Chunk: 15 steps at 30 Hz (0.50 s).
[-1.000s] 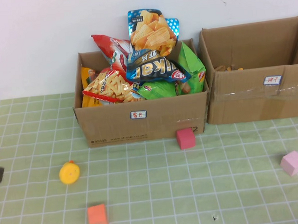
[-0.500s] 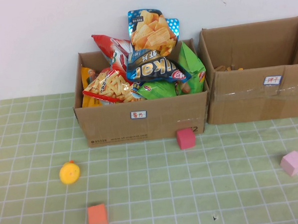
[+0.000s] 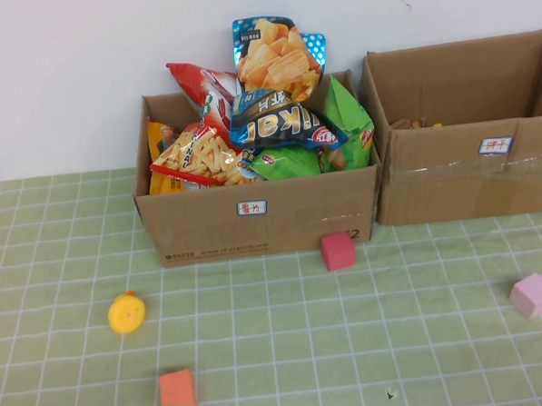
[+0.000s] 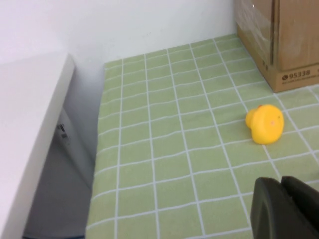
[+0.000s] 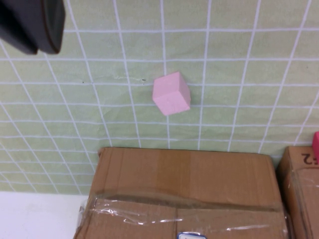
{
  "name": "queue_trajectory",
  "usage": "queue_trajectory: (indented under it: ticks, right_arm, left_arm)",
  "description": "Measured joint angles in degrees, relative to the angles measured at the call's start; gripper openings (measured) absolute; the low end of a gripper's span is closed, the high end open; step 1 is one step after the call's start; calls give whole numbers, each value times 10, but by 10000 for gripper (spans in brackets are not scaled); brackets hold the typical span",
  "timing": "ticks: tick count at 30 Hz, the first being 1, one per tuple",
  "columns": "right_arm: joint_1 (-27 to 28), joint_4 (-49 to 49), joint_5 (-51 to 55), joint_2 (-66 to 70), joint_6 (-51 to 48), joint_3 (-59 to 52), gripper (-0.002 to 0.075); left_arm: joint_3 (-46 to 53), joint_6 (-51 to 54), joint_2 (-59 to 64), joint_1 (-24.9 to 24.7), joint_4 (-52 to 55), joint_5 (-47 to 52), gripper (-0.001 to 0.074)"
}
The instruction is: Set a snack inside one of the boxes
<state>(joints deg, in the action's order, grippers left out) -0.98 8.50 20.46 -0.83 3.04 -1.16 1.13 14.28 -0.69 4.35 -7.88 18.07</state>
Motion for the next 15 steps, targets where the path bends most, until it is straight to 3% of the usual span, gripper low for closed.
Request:
queue_trajectory:
  ticks: [9,15]
  right_arm:
    - [0,0,0,0,0,0,-2]
    - [0,0,0,0,0,0,-2]
  left_arm:
    - [-1,31,0,1,34,1,0]
    - [0,26,0,28,42,-25,0]
